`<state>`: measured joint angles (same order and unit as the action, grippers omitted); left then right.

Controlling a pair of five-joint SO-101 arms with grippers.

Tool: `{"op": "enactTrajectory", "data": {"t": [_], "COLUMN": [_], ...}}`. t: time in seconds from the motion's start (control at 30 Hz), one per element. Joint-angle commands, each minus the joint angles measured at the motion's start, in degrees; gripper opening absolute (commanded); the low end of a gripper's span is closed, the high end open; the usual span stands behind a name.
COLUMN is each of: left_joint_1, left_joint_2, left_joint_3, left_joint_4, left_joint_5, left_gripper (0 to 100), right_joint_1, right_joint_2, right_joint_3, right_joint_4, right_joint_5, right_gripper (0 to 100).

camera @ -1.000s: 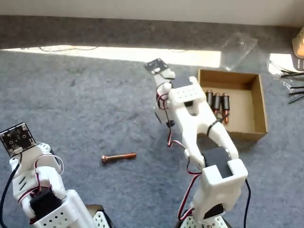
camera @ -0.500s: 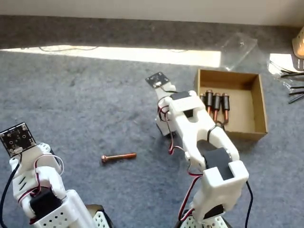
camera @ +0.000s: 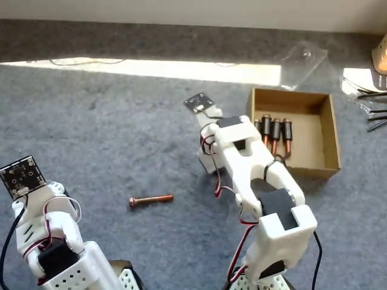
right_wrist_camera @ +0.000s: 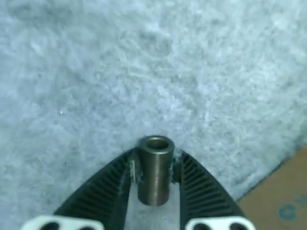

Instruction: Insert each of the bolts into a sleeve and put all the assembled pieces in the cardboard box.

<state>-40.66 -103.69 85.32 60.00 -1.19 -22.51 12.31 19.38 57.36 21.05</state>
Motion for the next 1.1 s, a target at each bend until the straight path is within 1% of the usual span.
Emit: {"op": "enactTrajectory", "data": {"t": [0.0, 0.37, 0.63, 1.07], "left_joint_1": [0.7, 0.7, 0.7, 0.7], "left_joint_2": [-0.5, -0.5, -0.5, -0.5], "left_joint_3": [-0.2, -0.2, -0.2, 1.0], "left_joint_4": [0.0, 0.0, 0.0, -1.3], "left_joint_5": [-0.1, -0.1, -0.1, -0.1], "left_gripper": [1, 1, 1, 1], "right_joint_1": [0.4, 0.4, 0.7, 0.7], "right_joint_2": [-2.3, -1.9, 4.4, 4.4], "right_joint_3": [-0.1, 0.0, -0.7, -0.7], "right_joint_4": [1.5, 3.6, 3.6, 3.6], "right_joint_5": [1.6, 1.9, 1.9, 1.9], "right_gripper": [8.7, 8.7, 9.1, 9.3]}}
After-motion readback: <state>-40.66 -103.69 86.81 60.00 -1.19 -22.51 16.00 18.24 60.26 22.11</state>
